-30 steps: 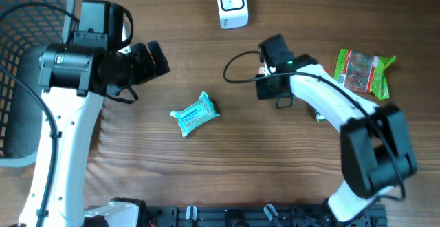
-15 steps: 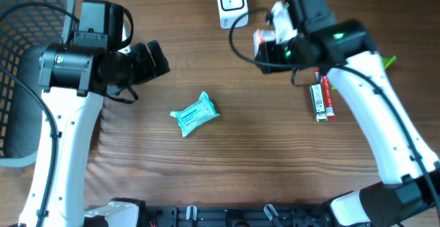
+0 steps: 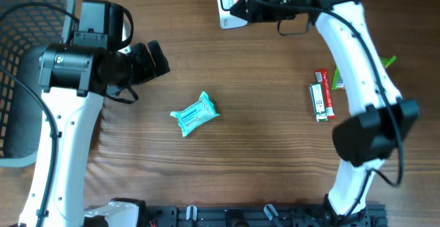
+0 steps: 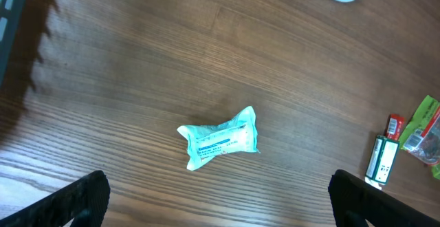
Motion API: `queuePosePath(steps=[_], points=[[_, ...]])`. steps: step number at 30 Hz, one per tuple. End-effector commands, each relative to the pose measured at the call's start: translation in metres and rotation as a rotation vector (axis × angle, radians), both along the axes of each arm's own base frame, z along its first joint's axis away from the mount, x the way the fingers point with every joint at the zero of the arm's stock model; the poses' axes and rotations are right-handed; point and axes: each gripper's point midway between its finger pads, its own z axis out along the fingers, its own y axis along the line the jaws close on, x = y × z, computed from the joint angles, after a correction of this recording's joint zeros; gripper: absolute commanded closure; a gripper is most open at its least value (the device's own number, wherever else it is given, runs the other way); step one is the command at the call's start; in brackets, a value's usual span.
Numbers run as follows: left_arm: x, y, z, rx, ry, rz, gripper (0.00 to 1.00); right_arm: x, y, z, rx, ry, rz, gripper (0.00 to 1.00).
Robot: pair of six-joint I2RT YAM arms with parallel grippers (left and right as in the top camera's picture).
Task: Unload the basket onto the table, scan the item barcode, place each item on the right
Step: 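Hold the Kleenex pack up to the white scanner with the right gripper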
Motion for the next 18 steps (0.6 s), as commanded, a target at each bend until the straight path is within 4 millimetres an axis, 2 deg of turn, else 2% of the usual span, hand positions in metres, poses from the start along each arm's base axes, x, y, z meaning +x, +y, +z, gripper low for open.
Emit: queuePosePath(steps=[1,4,6,12,18], points=[[0.001,0.003,0.002,0.004,-0.007,0.009,0.0,0.017,0.024,-0.012,0.165,0.029,0.086,0.57],[0.001,0.003,0.002,0.004,-0.007,0.009,0.0,0.037,0.024,-0.028,0.271,0.08,0.088,0.57],[0.001,0.003,0.002,0.004,-0.007,0.009,0.0,0.056,0.02,-0.052,0.346,0.148,0.068,0.57],[0.001,0.003,0.002,0.004,-0.007,0.009,0.0,0.078,0.026,-0.097,0.535,0.266,0.138,0.56],[0.001,0.003,0.002,0.004,-0.007,0.009,0.0,0.095,0.024,-0.131,0.533,0.263,0.081,0.55]])
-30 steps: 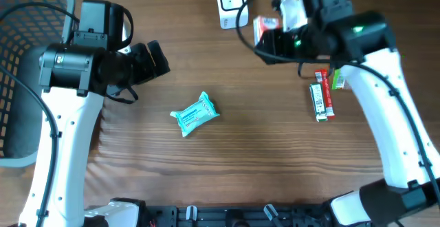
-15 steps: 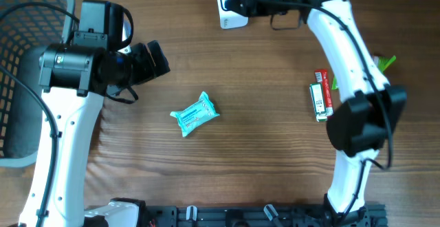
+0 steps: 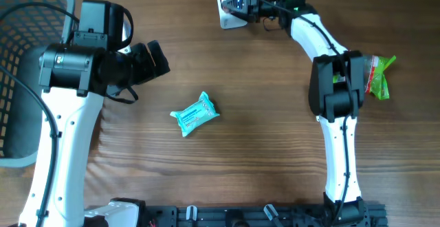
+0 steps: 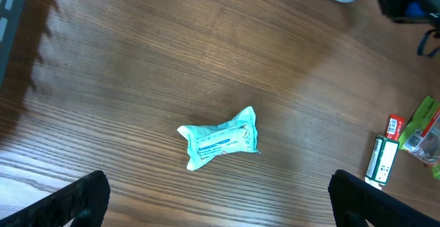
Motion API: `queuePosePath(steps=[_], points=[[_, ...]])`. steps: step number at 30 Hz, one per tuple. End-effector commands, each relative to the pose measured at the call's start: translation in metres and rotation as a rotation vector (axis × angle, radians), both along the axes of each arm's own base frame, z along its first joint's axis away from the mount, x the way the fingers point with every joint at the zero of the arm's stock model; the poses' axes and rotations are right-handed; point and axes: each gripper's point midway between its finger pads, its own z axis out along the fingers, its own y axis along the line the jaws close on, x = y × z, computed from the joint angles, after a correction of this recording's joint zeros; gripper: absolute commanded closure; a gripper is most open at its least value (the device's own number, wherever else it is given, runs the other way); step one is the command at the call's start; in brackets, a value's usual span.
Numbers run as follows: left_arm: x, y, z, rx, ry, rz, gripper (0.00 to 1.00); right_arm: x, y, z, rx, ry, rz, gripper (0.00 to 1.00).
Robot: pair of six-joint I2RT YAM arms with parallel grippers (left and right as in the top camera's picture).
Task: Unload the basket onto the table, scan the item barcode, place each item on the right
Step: 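Hold the Kleenex pack up to the white scanner with the right gripper, then lower the Kleenex pack onto the table at right and release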
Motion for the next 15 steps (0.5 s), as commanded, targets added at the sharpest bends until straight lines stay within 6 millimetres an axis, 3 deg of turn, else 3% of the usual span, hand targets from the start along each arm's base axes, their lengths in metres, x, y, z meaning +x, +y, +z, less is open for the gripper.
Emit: queuePosePath(steps=[1,4,7,9,12,15], points=[[0.001,0.003,0.002,0.004,-0.007,0.009,0.0,0.004,0.002,-0.005,0.001,0.024,-0.013,0.53],[0.001,0.003,0.002,0.004,-0.007,0.009,0.0,0.007,0.001,-0.004,-0.002,0.005,-0.024,0.52],[0.001,0.003,0.002,0.004,-0.007,0.009,0.0,0.004,-0.003,0.008,0.014,0.001,-0.005,0.62],[0.001,0.003,0.002,0.004,-0.007,0.009,0.0,0.0,-0.005,0.04,0.001,-0.009,-0.022,0.65],[0.001,0.003,0.002,0.004,-0.007,0.009,0.0,-0.008,-0.011,0.072,-0.066,0.009,-0.078,0.64],[0.001,0.003,0.002,0.004,-0.007,0.009,0.0,-0.051,-0.022,0.127,-0.169,-0.073,-0.065,0.64]])
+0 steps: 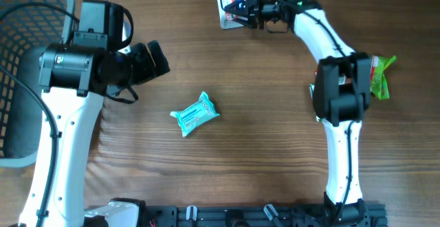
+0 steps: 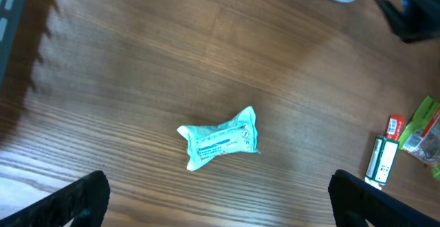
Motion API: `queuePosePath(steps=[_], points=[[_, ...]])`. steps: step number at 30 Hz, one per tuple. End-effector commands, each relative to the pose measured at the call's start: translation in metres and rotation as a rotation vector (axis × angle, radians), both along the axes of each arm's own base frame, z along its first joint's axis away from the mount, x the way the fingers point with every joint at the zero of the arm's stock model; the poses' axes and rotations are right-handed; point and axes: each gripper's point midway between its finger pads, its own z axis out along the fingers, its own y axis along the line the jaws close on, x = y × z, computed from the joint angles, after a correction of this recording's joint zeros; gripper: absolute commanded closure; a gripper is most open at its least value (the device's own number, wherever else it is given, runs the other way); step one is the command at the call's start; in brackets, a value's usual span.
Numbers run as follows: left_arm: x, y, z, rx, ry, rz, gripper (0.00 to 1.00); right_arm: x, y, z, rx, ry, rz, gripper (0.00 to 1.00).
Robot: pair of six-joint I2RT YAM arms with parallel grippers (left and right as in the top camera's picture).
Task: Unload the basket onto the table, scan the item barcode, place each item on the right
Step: 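Lower the Kleenex pack onto the table at right and release, then move the right gripper to the teal wipes pack and grasp it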
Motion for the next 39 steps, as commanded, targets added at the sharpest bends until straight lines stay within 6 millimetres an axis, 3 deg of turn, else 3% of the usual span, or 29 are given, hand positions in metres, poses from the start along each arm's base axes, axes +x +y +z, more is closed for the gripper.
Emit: queuePosePath(steps=[1,2,4,6,10,13,15,20,25,27,28,29,31,35,39], points=[[0.001,0.003,0.002,0.004,-0.007,0.009,0.0,-0.037,-0.018,0.125,-0.113,-0.343,0.016,0.63],[0.001,0.003,0.002,0.004,-0.007,0.009,0.0,-0.052,-0.033,0.14,-0.207,-0.38,-0.002,0.62],[0.001,0.003,0.002,0.004,-0.007,0.009,0.0,-0.071,-0.058,0.146,-0.376,-0.407,-0.032,0.6],[0.001,0.003,0.002,0.004,-0.007,0.009,0.0,-0.098,-0.111,0.129,-0.714,-0.323,-0.094,0.59],[0.001,0.003,0.002,0.004,-0.007,0.009,0.0,-0.148,-0.188,0.095,-1.153,-0.072,-0.124,0.57],[0.001,0.003,0.002,0.004,-0.007,0.009,0.0,-0.172,-0.239,0.079,-1.425,0.125,-0.242,0.56],[0.001,0.003,0.002,0.004,-0.007,0.009,0.0,-0.179,-0.258,0.066,-1.533,0.192,-0.283,0.54],[0.001,0.003,0.002,0.004,-0.007,0.009,0.0,-0.188,-0.264,0.014,-1.578,0.261,-0.238,0.52],[0.001,0.003,0.002,0.004,-0.007,0.009,0.0,-0.198,-0.289,-0.035,-1.736,0.269,-0.225,0.35],[0.001,0.003,0.002,0.004,-0.007,0.009,0.0,-0.198,-0.29,-0.051,-1.74,0.258,-0.239,0.27],[0.001,0.003,0.002,0.004,-0.007,0.009,0.0,-0.197,-0.29,-0.059,-1.733,0.248,-0.249,0.11],[0.001,0.003,0.002,0.004,-0.007,0.009,0.0,-0.197,-0.289,-0.062,-1.729,0.246,-0.246,0.04],[0.001,0.003,0.002,0.004,-0.007,0.009,0.0,-0.196,-0.274,-0.07,-1.641,0.228,-0.179,0.02],[0.001,0.003,0.002,0.004,-0.007,0.009,0.0,-0.192,-0.185,-0.08,-1.144,0.14,0.027,0.02],[0.001,0.003,0.002,0.004,-0.007,0.009,0.0,-0.195,-0.097,-0.052,-0.697,0.02,0.173,0.02]])
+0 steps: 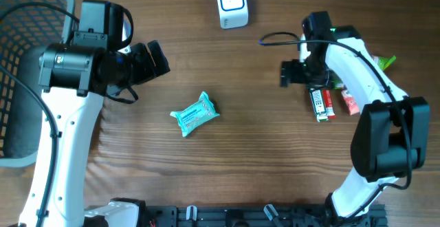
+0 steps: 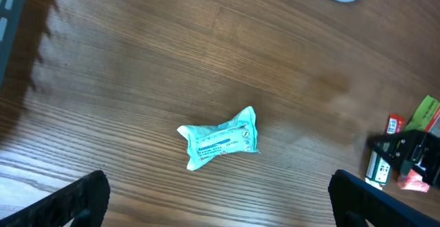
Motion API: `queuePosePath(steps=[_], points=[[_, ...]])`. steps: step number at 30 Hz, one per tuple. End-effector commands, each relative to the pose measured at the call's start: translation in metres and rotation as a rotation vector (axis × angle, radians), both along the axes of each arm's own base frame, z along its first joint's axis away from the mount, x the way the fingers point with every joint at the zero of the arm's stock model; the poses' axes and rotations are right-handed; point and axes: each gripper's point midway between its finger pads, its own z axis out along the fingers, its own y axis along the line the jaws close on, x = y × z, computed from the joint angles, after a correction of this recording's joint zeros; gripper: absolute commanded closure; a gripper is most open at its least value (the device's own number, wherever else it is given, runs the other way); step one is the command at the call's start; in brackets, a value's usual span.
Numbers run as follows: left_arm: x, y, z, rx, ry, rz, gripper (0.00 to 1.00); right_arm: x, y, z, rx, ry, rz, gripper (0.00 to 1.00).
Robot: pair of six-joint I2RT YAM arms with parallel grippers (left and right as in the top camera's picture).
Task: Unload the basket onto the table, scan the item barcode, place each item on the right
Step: 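Move the right gripper to the teal wipes pack and grasp it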
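Note:
The white scanner (image 1: 232, 3) stands at the table's far edge and also shows as a scanner corner in the left wrist view. A crumpled teal packet (image 1: 195, 113) (image 2: 221, 137) lies mid-table. My left gripper (image 2: 220, 196) hangs open above and short of it, both fingertips (image 2: 82, 192) at the frame's bottom. My right gripper (image 1: 302, 72) (image 2: 405, 158) hovers at the right over a green-white bar (image 1: 318, 103), a red bar (image 1: 328, 102) and a pink-red item (image 1: 349, 102). Whether it holds anything is hidden.
A grey mesh basket (image 1: 20, 62) fills the far left behind my left arm. A green packet (image 1: 386, 62) peeks out behind the right arm. The right arm's cable (image 1: 275, 40) loops over the table between scanner and items.
My right gripper was at the scanner with something reddish in front of it; now it is over the items at the right, where a pink-red item lies. Left arm and teal packet are unchanged.
At all three earlier moments my right gripper stayed at the scanner on the far edge, with a reddish thing showing there at the last one. Now it is back over the pile at the right. The left gripper stayed open above the teal packet throughout.

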Motion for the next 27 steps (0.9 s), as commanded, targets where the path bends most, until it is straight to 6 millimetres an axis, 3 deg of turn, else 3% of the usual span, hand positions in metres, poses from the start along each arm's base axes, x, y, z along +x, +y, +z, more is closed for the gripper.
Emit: queuePosePath(steps=[1,9,12,27], points=[[0.001,0.003,0.002,0.004,-0.007,0.009,0.0,-0.011,0.099,0.03,0.491,-0.007,0.199,0.02],[0.001,0.003,0.002,0.004,-0.007,0.009,0.0,-0.019,0.19,0.03,0.46,-0.147,0.427,0.0],[0.001,0.003,0.002,0.004,-0.007,0.009,0.0,-0.018,0.199,0.025,0.39,-0.183,0.424,0.0],[0.002,-0.001,0.003,-0.02,-0.01,0.004,0.0,-0.029,0.211,0.032,0.47,-0.139,0.42,0.0]])
